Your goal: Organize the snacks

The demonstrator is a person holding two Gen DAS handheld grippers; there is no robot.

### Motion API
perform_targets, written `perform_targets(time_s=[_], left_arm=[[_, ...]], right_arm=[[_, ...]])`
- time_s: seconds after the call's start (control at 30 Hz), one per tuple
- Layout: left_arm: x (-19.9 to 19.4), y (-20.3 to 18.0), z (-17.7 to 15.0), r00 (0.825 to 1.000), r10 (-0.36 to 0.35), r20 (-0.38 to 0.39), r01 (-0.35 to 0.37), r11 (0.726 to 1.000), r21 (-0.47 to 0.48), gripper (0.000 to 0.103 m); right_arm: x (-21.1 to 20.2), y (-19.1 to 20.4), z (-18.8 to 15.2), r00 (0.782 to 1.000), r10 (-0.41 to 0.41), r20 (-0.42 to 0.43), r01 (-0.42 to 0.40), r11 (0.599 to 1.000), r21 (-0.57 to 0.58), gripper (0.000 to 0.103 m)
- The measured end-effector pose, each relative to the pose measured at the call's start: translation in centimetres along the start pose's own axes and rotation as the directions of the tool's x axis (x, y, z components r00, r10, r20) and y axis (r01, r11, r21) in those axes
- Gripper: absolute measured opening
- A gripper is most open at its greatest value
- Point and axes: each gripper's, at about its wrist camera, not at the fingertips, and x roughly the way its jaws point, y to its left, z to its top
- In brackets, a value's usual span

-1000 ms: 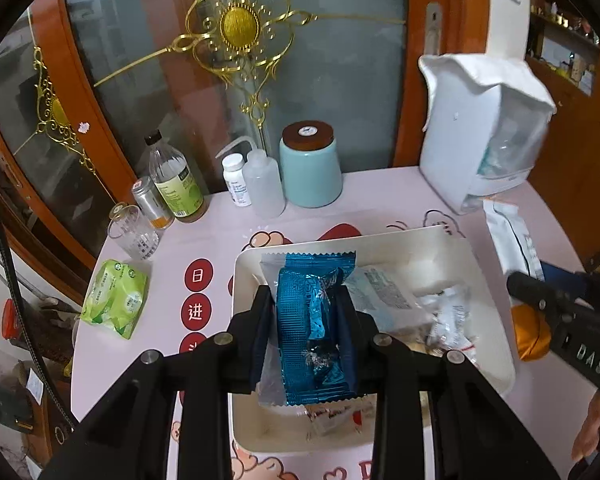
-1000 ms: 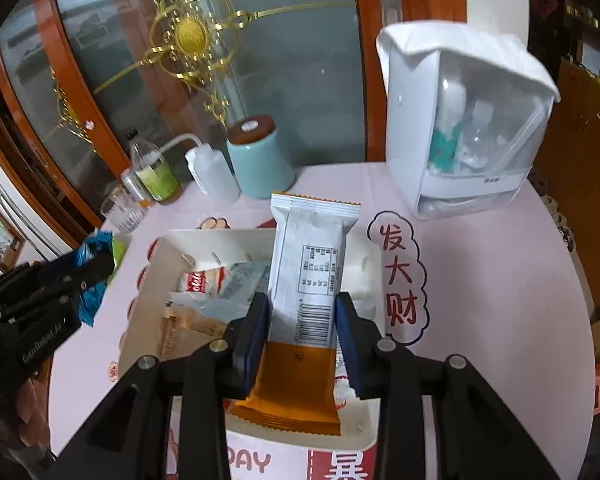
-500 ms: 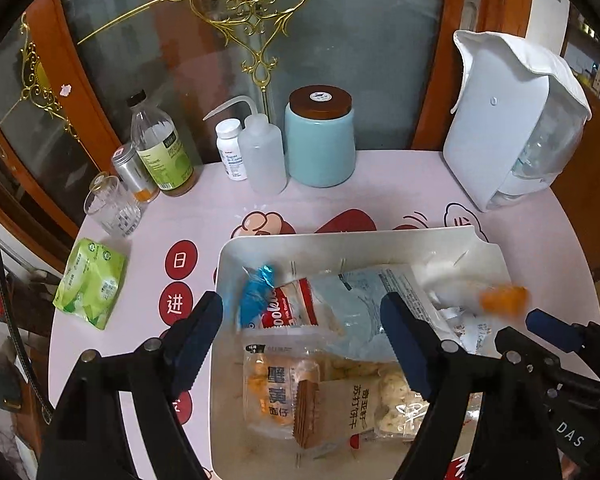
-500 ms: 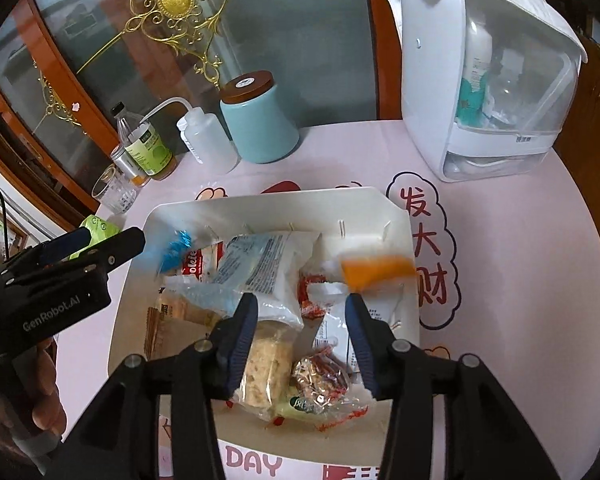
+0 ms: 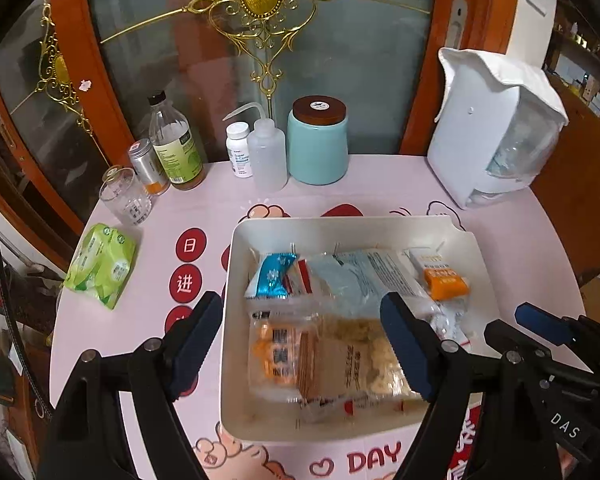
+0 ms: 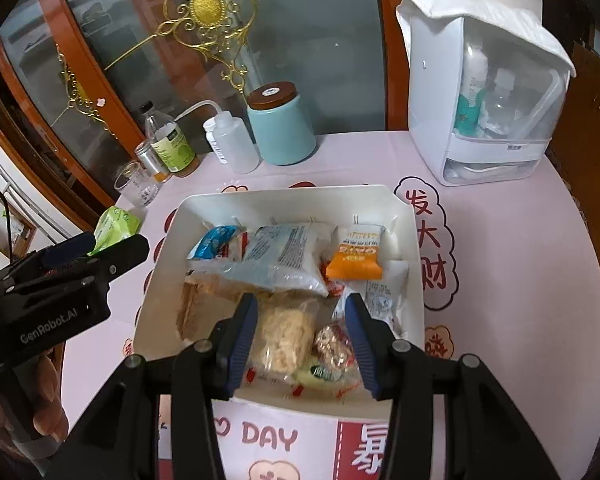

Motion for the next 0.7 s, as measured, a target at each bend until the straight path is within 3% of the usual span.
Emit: perform_targets(time_s=[0.33,0.7], left_arm=[[-6.1,0.1,-4.4,0.999,-0.045,0.006,0.045,0.999,0.020,0.080],[-12.3,0.7,-9.7,0.998,-0.048,0.037,0.046,0.998,0.031,0.083]], right_arm=[[-5.0,1.3,-4.0,0.999,-0.036,0.035,0.035,0.999,0.003,0.046],[-9.6,2.8,-9.5,0.995,-0.061,0.074,0.062,0.998,-0.015,0.046]])
